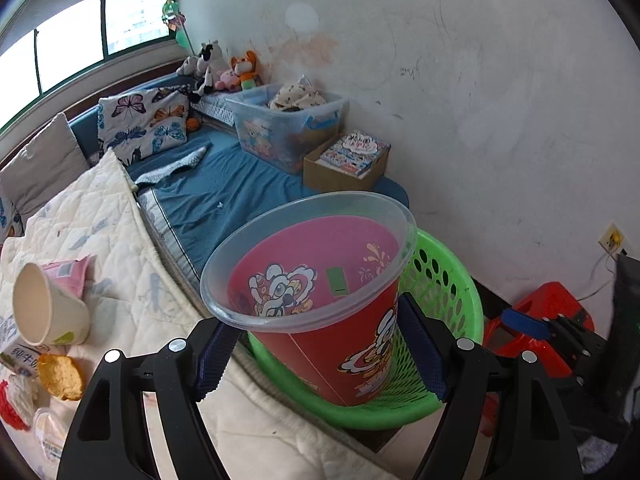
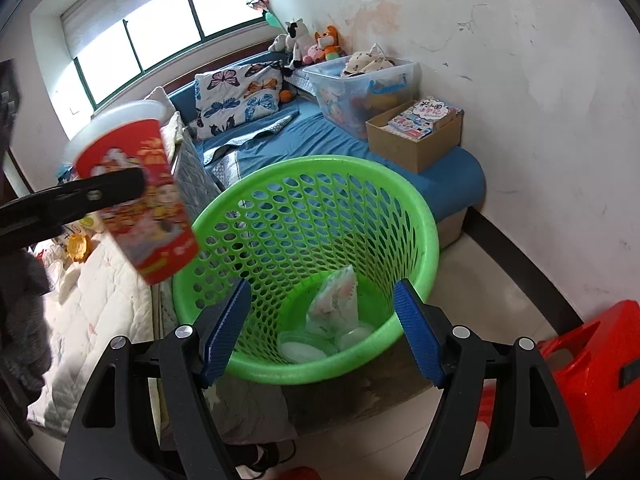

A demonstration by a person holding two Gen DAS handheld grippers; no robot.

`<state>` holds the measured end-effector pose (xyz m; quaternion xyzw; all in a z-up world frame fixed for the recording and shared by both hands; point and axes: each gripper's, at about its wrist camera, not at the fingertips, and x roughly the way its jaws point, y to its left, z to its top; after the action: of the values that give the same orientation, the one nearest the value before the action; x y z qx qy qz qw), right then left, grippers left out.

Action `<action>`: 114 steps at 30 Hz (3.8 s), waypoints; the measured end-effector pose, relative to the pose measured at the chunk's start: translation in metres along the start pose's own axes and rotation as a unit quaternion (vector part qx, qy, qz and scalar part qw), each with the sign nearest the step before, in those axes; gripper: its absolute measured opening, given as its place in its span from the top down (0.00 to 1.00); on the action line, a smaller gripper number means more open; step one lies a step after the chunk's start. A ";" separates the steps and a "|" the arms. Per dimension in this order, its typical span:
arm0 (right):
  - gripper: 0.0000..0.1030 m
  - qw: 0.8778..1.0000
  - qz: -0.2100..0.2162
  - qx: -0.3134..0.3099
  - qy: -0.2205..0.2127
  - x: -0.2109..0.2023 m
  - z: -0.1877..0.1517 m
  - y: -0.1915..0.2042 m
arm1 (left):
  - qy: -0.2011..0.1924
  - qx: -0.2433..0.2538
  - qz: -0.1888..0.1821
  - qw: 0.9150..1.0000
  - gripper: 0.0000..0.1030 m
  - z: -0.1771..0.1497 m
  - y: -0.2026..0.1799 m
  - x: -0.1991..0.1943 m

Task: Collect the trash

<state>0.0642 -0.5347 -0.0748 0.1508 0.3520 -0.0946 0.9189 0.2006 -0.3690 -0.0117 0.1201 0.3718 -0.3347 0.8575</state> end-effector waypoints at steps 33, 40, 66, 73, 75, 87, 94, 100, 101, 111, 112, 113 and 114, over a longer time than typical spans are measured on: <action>0.27 0.999 0.046 -0.025 -0.010 -0.026 -0.008 0.041 | -0.017 -0.081 0.013 0.997 0.19 -0.043 0.052 -0.073; 0.27 0.995 0.077 -0.057 -0.002 -0.024 -0.007 0.077 | -0.023 -0.125 0.047 0.991 0.19 -0.081 0.093 -0.110; 0.27 0.954 0.207 -0.212 0.042 -0.003 -0.025 0.256 | -0.002 -0.304 0.181 0.935 0.19 -0.204 0.264 -0.218; 0.27 0.941 0.240 -0.230 0.061 0.011 -0.021 0.288 | 0.003 -0.401 0.161 0.902 0.19 -0.226 0.283 -0.225; 0.27 0.931 0.256 -0.251 0.072 0.011 -0.023 0.303 | -0.002 -0.405 0.175 0.898 0.19 -0.228 0.288 -0.232; 0.27 0.853 0.321 -0.389 0.134 0.025 -0.056 0.417 | -0.005 -0.396 0.220 0.891 0.19 -0.249 0.329 -0.268; 0.30 0.819 0.322 -0.448 0.160 0.044 -0.070 0.458 | 0.002 -0.370 0.228 0.900 0.19 -0.257 0.352 -0.272; 0.35 0.793 0.316 -0.492 0.170 0.059 -0.081 0.482 | 0.014 -0.336 0.229 0.914 0.19 -0.257 0.365 -0.265; 0.36 0.789 0.316 -0.496 0.175 0.062 -0.082 0.484 | 0.015 -0.331 0.227 0.916 0.19 -0.257 0.366 -0.264; 0.43 0.787 0.325 -0.488 0.191 0.070 -0.086 0.486 | 0.026 -0.265 0.210 0.941 0.19 -0.242 0.372 -0.239; 0.43 0.791 0.327 -0.480 0.191 0.070 -0.084 0.483 | 0.024 -0.255 0.204 0.945 0.19 -0.238 0.372 -0.236; 0.43 0.794 0.328 -0.474 0.191 0.069 -0.083 0.479 | 0.023 -0.246 0.198 0.948 0.19 -0.234 0.371 -0.233; 0.43 0.798 0.329 -0.468 0.191 0.068 -0.082 0.476 | 0.021 -0.238 0.195 0.951 0.19 -0.230 0.370 -0.230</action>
<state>0.1965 -0.0654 -0.0781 -0.1756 0.4513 0.4202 0.7674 0.2034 0.1237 -0.0226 -0.0098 0.4279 -0.0601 0.9018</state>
